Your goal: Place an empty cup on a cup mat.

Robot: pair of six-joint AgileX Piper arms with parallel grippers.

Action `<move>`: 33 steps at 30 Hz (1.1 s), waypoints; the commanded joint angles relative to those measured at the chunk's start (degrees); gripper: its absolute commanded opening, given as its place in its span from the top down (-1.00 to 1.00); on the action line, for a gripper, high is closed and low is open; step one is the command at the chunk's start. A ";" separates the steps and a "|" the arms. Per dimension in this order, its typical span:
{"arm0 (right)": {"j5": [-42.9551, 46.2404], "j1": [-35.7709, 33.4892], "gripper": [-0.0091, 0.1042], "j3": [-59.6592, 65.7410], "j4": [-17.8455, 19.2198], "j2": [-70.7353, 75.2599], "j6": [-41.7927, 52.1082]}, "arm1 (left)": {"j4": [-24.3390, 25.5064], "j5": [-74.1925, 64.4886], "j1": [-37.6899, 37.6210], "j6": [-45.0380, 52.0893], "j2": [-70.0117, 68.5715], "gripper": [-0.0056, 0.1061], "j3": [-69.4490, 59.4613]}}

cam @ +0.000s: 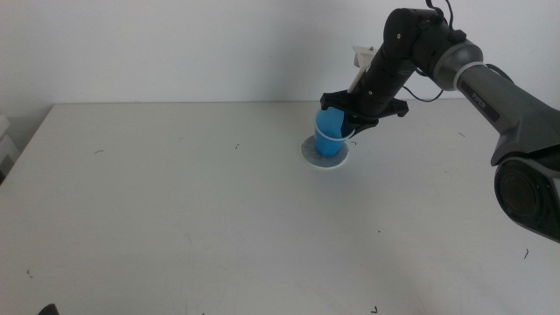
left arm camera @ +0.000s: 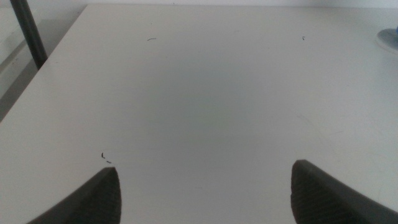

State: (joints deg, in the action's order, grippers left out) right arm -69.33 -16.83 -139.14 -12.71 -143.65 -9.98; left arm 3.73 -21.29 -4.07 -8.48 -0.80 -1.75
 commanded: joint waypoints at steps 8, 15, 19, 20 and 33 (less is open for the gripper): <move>-0.19 -0.03 0.84 -1.86 -0.05 2.64 0.29 | 0.02 3.84 0.06 -0.61 -0.36 -0.98 0.34; 0.41 0.03 0.25 -1.86 -0.07 2.62 0.29 | 0.02 3.84 0.06 -0.61 -0.36 -0.98 0.34; 0.66 0.07 -0.03 -1.88 -0.02 3.69 0.29 | 0.02 3.84 0.06 -0.61 -0.36 -0.98 0.34; 0.82 0.07 -0.08 -2.03 -0.08 4.19 0.29 | 0.02 3.84 0.06 -0.61 -0.36 -0.98 0.34; 0.42 1.90 -0.16 -1.63 -0.21 13.87 0.34 | 0.02 3.84 0.06 -0.61 -0.36 -0.98 0.34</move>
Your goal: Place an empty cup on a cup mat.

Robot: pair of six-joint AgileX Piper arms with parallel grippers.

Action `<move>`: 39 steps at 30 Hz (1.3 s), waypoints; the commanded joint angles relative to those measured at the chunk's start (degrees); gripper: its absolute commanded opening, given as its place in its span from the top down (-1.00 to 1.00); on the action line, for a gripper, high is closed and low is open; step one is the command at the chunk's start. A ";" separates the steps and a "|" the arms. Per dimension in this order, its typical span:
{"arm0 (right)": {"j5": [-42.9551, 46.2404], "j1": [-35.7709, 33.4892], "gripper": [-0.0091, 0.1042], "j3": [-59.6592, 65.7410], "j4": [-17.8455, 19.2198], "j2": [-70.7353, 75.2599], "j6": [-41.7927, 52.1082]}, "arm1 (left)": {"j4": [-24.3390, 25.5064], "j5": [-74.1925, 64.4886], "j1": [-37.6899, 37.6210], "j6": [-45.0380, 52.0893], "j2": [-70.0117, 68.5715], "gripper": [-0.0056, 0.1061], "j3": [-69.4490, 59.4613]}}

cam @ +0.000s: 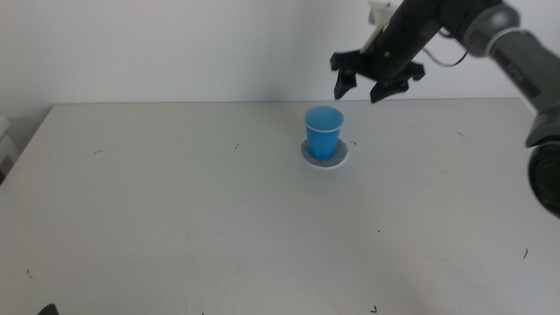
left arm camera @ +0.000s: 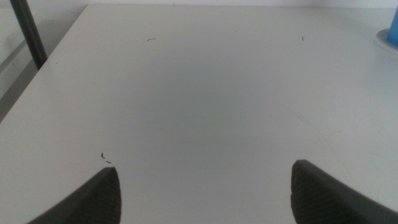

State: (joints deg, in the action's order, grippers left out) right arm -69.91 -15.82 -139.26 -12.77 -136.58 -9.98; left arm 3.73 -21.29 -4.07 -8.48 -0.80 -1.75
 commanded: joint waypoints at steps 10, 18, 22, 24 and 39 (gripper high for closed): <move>-2.65 6.05 -0.21 11.28 2.02 26.15 4.37 | 0.02 3.84 0.06 -0.61 -0.36 -0.98 0.34; 5.07 10.59 -0.21 30.85 3.03 46.80 6.57 | 0.02 3.84 0.06 -0.61 -0.36 -0.98 0.34; 6.99 10.39 -0.21 40.50 3.26 57.19 8.81 | 0.02 3.84 0.06 -0.61 -0.36 -0.98 0.34; 9.32 10.39 -0.21 45.84 3.37 62.11 8.86 | 0.02 3.84 0.06 -0.61 -0.36 -0.98 0.34; 30.01 10.50 -0.23 88.27 5.65 94.74 10.89 | 0.02 3.84 0.06 -0.61 -0.36 -0.98 0.34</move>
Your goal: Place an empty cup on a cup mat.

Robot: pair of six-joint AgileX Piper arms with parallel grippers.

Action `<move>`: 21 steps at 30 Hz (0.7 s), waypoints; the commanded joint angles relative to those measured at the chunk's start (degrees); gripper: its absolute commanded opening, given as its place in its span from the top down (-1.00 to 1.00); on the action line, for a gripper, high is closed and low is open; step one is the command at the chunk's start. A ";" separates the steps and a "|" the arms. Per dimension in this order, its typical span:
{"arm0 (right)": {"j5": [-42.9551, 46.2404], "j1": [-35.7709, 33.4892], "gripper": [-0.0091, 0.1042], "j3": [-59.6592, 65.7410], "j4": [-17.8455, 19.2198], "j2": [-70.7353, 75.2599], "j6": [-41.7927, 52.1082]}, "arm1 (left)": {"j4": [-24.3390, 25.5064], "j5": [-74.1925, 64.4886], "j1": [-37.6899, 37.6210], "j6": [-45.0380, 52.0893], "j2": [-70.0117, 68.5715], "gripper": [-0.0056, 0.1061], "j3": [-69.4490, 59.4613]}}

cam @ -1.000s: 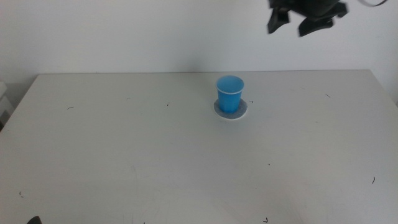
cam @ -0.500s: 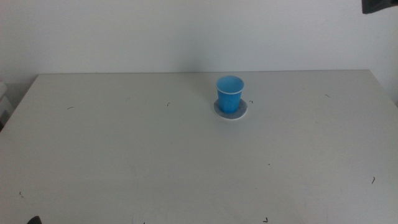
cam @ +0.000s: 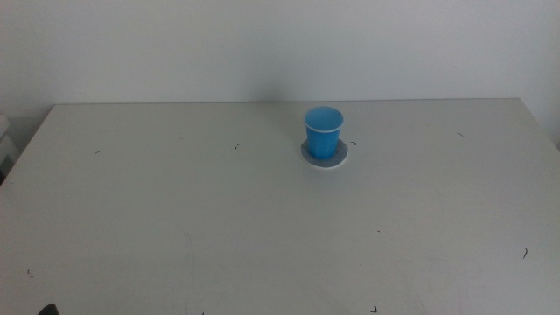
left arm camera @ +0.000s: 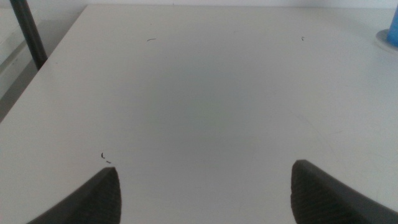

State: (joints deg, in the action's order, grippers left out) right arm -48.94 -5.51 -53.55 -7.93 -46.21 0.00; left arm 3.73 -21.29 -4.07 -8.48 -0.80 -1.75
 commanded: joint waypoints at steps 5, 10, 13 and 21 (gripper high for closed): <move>19.29 0.19 -0.50 14.80 2.08 14.85 5.23 | 0.02 3.84 0.06 -0.61 -0.36 -0.98 0.34; 28.26 0.19 -0.83 24.97 2.33 22.35 5.08 | 0.02 3.84 0.06 -0.61 -0.36 -0.98 0.34; 31.52 0.19 -0.82 30.08 4.01 26.88 5.08 | 0.02 3.84 0.06 -0.61 -0.36 -0.98 0.34; 30.61 0.14 -0.82 41.77 8.75 36.41 5.29 | 0.02 3.84 0.06 -0.61 -0.36 -0.98 0.34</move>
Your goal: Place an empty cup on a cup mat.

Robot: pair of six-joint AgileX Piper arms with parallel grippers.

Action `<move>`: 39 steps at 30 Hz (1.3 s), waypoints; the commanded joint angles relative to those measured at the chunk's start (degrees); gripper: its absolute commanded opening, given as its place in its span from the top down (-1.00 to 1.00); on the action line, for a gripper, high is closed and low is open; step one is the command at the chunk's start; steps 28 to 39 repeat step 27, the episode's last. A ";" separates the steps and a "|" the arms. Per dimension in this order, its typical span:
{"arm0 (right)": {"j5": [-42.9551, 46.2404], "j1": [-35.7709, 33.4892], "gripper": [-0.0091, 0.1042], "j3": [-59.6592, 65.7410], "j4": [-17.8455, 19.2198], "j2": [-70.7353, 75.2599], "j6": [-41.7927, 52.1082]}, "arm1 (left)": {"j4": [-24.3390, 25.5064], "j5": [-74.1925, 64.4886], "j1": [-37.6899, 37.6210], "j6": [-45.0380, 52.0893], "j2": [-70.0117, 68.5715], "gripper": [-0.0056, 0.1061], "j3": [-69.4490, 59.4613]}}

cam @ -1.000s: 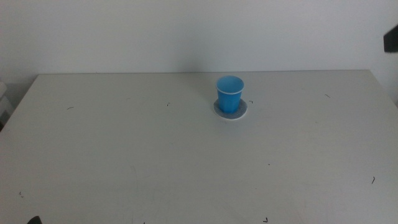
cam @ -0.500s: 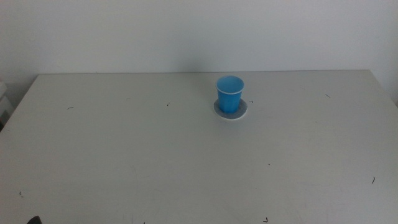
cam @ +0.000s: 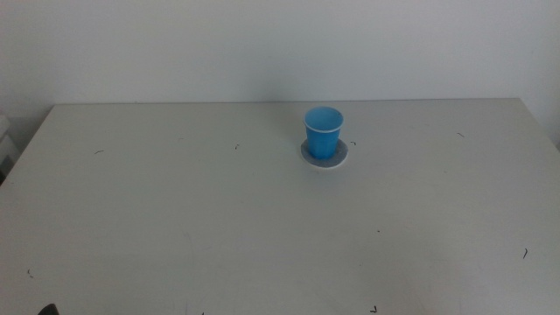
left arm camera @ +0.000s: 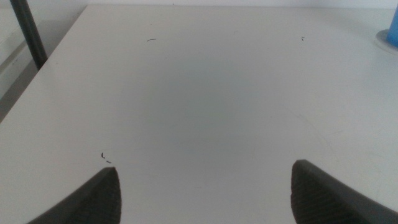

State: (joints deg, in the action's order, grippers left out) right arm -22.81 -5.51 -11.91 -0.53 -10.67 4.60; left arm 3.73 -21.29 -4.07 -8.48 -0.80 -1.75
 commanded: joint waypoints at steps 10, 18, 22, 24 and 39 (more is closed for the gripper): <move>4.74 0.14 -0.82 6.33 1.58 8.91 0.68 | 0.02 3.84 0.06 -0.61 -0.36 -0.98 0.34; 4.74 0.14 -0.82 10.29 1.65 12.76 0.68 | 0.02 3.84 0.06 -0.61 -0.36 -0.98 0.34; 4.74 0.14 -0.82 11.32 1.24 12.76 0.68 | 0.02 3.84 0.06 -0.61 -0.36 -0.98 0.34; 4.93 0.14 -0.82 12.10 1.19 12.76 0.68 | 0.02 3.84 0.06 -0.61 -0.36 -0.98 0.34; 4.51 0.14 -0.82 13.19 1.20 12.76 0.68 | 0.02 3.84 0.06 -0.61 -0.36 -0.98 0.34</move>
